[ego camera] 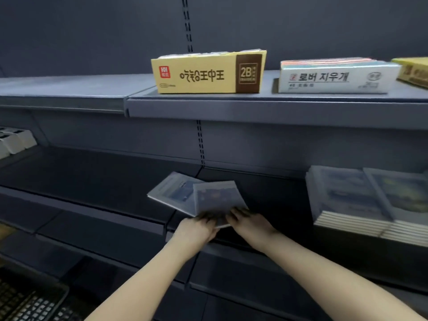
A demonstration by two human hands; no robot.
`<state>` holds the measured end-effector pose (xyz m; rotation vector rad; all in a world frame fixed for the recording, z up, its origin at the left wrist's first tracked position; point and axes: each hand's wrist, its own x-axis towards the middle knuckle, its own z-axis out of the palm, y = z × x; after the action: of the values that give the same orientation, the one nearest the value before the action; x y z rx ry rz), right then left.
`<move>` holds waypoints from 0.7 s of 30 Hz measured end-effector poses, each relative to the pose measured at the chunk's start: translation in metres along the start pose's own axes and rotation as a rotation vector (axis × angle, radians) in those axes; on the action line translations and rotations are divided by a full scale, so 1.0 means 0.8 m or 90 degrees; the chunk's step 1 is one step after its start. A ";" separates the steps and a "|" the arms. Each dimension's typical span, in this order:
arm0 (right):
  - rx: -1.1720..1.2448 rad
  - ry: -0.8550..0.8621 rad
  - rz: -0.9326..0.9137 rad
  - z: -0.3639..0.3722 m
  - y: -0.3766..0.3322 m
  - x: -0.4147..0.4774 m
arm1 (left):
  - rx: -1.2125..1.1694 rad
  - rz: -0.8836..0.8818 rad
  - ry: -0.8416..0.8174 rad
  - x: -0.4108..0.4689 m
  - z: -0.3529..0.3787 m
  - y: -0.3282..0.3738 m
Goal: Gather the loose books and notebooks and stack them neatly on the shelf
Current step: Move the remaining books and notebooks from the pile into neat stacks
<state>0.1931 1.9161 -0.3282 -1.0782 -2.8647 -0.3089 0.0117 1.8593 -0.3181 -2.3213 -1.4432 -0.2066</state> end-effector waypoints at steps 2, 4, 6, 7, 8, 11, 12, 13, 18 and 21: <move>0.015 0.030 0.007 -0.001 0.013 -0.011 | 0.009 0.026 0.009 0.011 0.001 0.016; 0.023 0.068 -0.008 -0.008 0.034 -0.024 | 0.012 0.041 0.025 0.026 -0.004 0.029; -0.011 0.124 -0.007 -0.026 0.053 -0.038 | 0.015 0.070 0.054 0.045 -0.013 0.044; -0.035 0.158 0.001 -0.035 0.063 -0.046 | 0.025 0.082 0.073 0.058 -0.018 0.053; -0.058 0.180 0.003 -0.038 0.076 -0.055 | 0.032 0.085 0.085 0.071 -0.027 0.063; -0.111 0.168 0.066 -0.053 0.113 -0.088 | 0.036 0.109 0.160 0.111 -0.037 0.092; -0.127 0.165 0.085 -0.055 0.124 -0.101 | 0.030 0.114 0.153 0.125 -0.037 0.103; -0.135 0.158 0.108 -0.059 0.133 -0.115 | 0.027 0.120 0.139 0.138 -0.039 0.114; -0.130 0.120 0.219 -0.052 0.166 -0.187 | -0.038 0.180 0.091 0.188 -0.037 0.174; -0.107 0.045 0.272 -0.043 0.178 -0.228 | -0.062 0.198 0.055 0.204 -0.039 0.216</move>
<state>0.4236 1.8955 -0.2949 -1.6289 -2.4931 -0.5477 0.2415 1.9144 -0.2799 -2.5422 -1.0347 -0.2893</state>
